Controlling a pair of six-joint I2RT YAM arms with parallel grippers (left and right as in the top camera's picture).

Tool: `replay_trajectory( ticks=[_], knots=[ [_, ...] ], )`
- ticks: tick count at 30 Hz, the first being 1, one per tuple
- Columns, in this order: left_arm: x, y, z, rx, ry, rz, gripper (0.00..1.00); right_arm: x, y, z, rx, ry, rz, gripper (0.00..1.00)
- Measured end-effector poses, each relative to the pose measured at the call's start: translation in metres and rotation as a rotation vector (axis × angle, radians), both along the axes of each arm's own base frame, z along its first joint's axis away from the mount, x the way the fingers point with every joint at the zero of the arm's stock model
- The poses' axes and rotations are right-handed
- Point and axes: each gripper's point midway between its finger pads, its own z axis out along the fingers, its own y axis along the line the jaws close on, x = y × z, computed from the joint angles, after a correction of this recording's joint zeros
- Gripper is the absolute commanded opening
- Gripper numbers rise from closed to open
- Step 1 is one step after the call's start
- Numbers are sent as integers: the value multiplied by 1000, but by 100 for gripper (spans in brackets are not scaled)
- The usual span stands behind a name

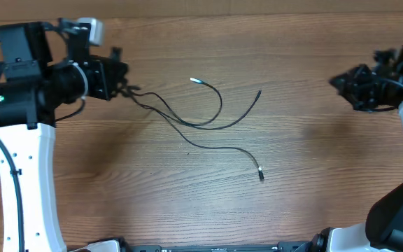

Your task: Untangle cables

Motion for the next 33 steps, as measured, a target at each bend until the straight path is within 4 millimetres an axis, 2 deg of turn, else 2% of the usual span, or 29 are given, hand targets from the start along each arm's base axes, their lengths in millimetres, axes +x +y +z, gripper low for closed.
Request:
replay_trajectory(
  ticks=[2,3,4,6,7,9,10,11,13,17,22,28,33],
  knots=[
    [-8,-26,5,-46,-5,-96,4,0,30,12,69,-69,132,65],
    [-12,-40,7,-73,-8,-152,4,-3,58,25,143,-130,246,66],
    [-18,-57,11,-109,-11,-221,4,-4,64,28,162,-142,269,67],
    [-26,-79,15,-176,-6,-319,4,-12,106,44,251,-211,421,70],
    [-30,-91,17,-219,3,-376,4,-13,112,46,265,-219,444,70],
    [-36,-103,19,-285,24,-442,4,-22,144,54,296,-242,546,70],
    [-37,-107,20,-316,35,-467,4,-24,150,56,300,-247,564,70],
    [-37,-110,21,-347,45,-489,4,-28,167,61,300,-256,611,70],
    [-37,-114,23,-402,57,-528,4,-33,185,69,295,-264,654,70],
    [-33,-120,30,-479,43,-585,4,-45,217,84,278,-272,709,69],
    [-28,-121,41,-522,40,-590,4,-53,250,86,253,-273,749,64],
    [-15,-118,32,-531,194,-437,4,-54,278,91,231,-316,775,63],
    [-3,-115,28,-586,356,-279,4,-43,299,90,151,-346,701,56]
  ],
)
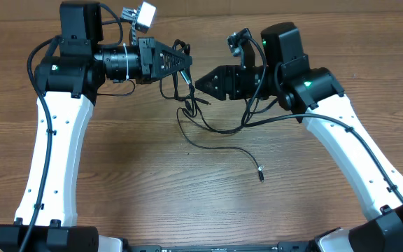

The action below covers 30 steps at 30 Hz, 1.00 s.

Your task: Untangle cables

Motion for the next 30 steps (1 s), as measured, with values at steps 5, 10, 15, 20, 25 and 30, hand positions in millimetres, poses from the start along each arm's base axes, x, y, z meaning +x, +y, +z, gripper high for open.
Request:
replay_trajectory(
  ticks=[5,10,15,20,25,30],
  knots=[
    [6,3,-4,3,116,70,4,5,18,-3,13,10,-24,56],
    [15,6,-8,9,187,139,4,7,29,-17,-8,44,-39,44],
    [23,8,-12,25,170,163,4,22,25,-48,-99,109,-149,18],
    [21,11,-36,113,147,148,4,33,5,-59,-166,130,-244,4],
    [12,32,-84,374,176,214,7,40,-13,-67,-175,172,-274,4],
    [7,48,-113,606,171,265,19,45,-15,-75,-177,185,-277,4]
  ],
)
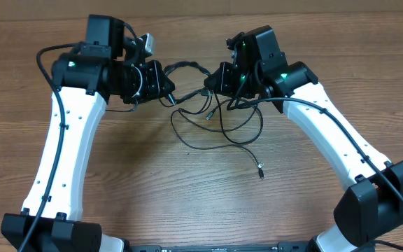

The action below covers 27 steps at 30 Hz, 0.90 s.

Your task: Untangle cables

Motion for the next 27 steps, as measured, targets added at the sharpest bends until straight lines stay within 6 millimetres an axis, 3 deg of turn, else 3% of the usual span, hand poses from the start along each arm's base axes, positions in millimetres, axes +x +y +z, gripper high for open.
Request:
replay_trajectory(
  ticks=[5,8,10,13,17,22,27],
  knots=[
    [5,-4,-12,139,-31,40,7,10,-9,-3,-2,3,-47,4],
    [7,2,-33,253,-9,146,4,11,-6,3,19,-12,-44,4],
    [11,6,-46,310,5,218,4,9,-1,16,60,-35,-16,4],
    [28,12,-66,358,19,344,4,-7,5,54,142,-85,39,4],
    [44,4,-81,318,31,391,4,-27,1,83,190,-94,59,4],
    [53,-22,-65,224,-63,224,5,-25,-28,75,211,21,-19,4],
    [35,-58,-30,139,-194,-24,4,-19,-51,74,250,80,-66,4]
  ],
)
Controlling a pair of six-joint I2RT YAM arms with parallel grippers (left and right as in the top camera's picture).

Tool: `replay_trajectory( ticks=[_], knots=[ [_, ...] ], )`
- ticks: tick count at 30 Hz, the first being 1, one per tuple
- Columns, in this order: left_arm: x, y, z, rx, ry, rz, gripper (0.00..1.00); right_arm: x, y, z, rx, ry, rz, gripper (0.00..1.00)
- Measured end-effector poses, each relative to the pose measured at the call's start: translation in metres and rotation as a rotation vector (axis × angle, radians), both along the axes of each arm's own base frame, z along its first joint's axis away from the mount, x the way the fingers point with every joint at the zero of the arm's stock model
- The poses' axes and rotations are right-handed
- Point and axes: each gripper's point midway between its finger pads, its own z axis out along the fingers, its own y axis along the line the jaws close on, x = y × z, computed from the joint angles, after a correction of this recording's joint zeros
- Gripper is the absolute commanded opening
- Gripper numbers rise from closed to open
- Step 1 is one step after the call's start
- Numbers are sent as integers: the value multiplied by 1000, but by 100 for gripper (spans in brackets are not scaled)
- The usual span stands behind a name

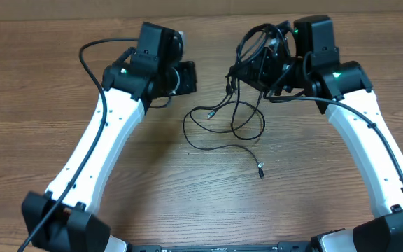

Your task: Untangle cables

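Thin black cables [224, 120] lie in loose, crossing loops on the wooden table [117, 175]. One strand ends in a small plug [260, 171] near the front. My right gripper [247, 72] is raised at the back right and shut on a bunch of the cables. Loops [257, 38] stand up above it and strands hang from it down to the table. My left gripper [185, 77] is at the back left, a short way left of the hanging strands. It looks open, and no cable runs to it.
Both white arms reach in from the front corners, each with its own black supply cable [93, 52] looping beside it. The table's back edge [201, 15] runs just behind the grippers.
The strand stretched between the two grippers is gone from the left one, which has let go. The right gripper moved right and back, the bunch still in it.
The cables lay spread on the table with the left gripper at their left end and the right arm far off. Then both grippers met over the cables' back part and held a strand taut between them. Now only the right holds the bunch.
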Motion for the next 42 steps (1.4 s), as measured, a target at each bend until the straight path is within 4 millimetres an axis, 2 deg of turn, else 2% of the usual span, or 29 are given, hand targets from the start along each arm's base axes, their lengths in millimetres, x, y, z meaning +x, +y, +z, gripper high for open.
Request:
replay_trajectory(
  ticks=[2,6,10,15,18,21,23,26,28,32,36,42],
  knots=[
    [-13,-25,17,-37,-53,-105,5,-1,0,0,38,24,23,4],
    [-15,-60,41,-101,-170,-219,6,-3,7,-11,91,87,79,4],
    [-4,-70,60,-140,-274,-253,6,-6,13,-20,137,139,130,4],
    [-15,-82,64,-158,-301,-358,7,-8,16,-19,159,143,151,4],
    [-27,-81,57,-136,-289,-452,11,-9,15,-22,154,153,153,4],
    [-31,-60,48,-97,-250,-467,18,-9,14,-23,154,152,152,4],
    [-24,-42,46,-85,-251,-453,22,-8,14,-22,159,149,155,4],
    [-22,-30,52,-118,-278,-489,23,-8,15,-21,162,145,158,4],
    [-27,-34,54,-133,-287,-525,24,-8,15,-21,163,145,157,4],
    [-45,-64,60,-159,-322,-635,25,-8,14,-20,166,146,158,4],
    [-56,-79,63,-160,-352,-695,26,-8,13,-20,170,146,157,4],
    [-54,-83,63,-130,-376,-697,29,-8,13,-19,172,146,160,4]
  ],
)
